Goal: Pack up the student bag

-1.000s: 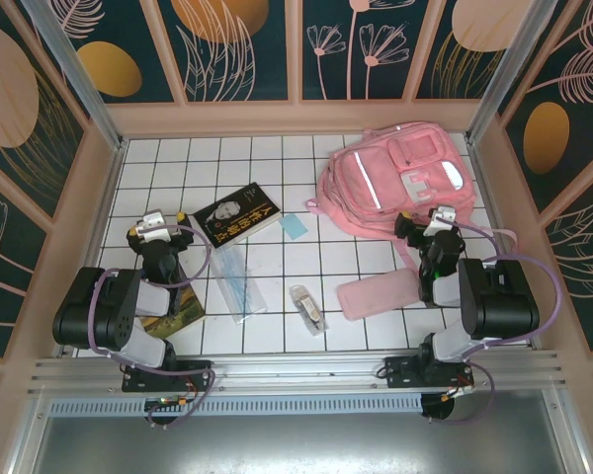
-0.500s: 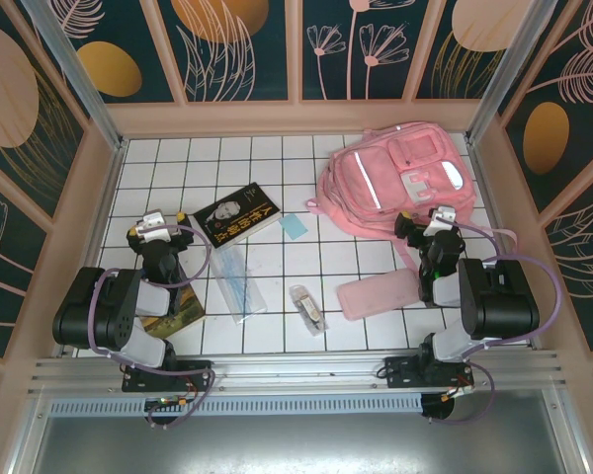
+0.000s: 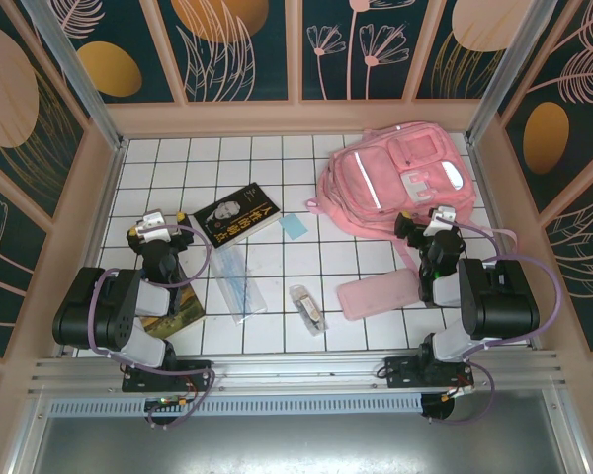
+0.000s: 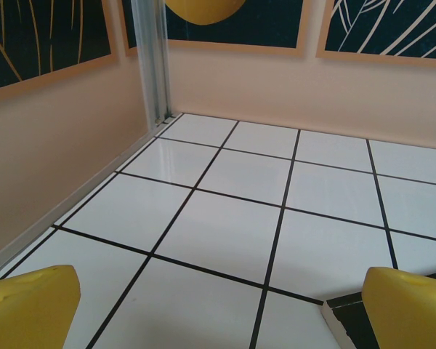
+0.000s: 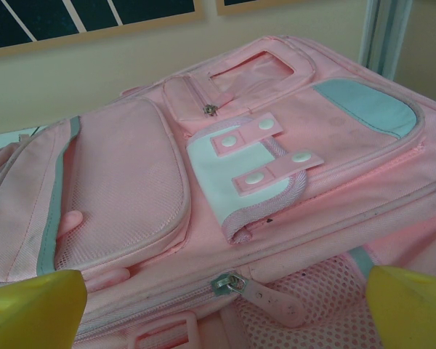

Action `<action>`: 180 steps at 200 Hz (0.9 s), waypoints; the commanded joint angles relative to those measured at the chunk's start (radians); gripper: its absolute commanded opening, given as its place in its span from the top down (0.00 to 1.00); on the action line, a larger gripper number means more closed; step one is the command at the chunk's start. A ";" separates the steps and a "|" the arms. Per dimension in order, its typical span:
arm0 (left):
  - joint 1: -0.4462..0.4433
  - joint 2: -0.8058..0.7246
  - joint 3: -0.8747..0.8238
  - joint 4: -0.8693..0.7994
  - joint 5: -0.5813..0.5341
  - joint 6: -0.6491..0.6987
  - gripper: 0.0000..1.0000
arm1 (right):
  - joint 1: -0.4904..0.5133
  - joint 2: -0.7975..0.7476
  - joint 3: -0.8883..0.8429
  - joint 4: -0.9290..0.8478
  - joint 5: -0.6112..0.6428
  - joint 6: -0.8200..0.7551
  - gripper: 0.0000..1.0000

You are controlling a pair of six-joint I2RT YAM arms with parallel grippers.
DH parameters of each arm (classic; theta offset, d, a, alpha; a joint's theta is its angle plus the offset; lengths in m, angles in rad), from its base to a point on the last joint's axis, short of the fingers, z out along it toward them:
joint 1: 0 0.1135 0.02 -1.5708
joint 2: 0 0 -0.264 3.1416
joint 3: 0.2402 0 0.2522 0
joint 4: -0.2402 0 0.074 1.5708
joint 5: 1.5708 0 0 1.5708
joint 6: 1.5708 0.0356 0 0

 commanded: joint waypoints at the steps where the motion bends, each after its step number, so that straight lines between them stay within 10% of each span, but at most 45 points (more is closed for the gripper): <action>1: 0.001 -0.003 0.017 0.041 0.005 0.001 0.01 | -0.002 0.007 0.006 0.044 -0.009 -0.015 0.01; 180: 0.000 -0.057 0.045 -0.052 0.009 0.010 0.01 | -0.003 -0.001 0.003 0.045 -0.018 -0.020 0.01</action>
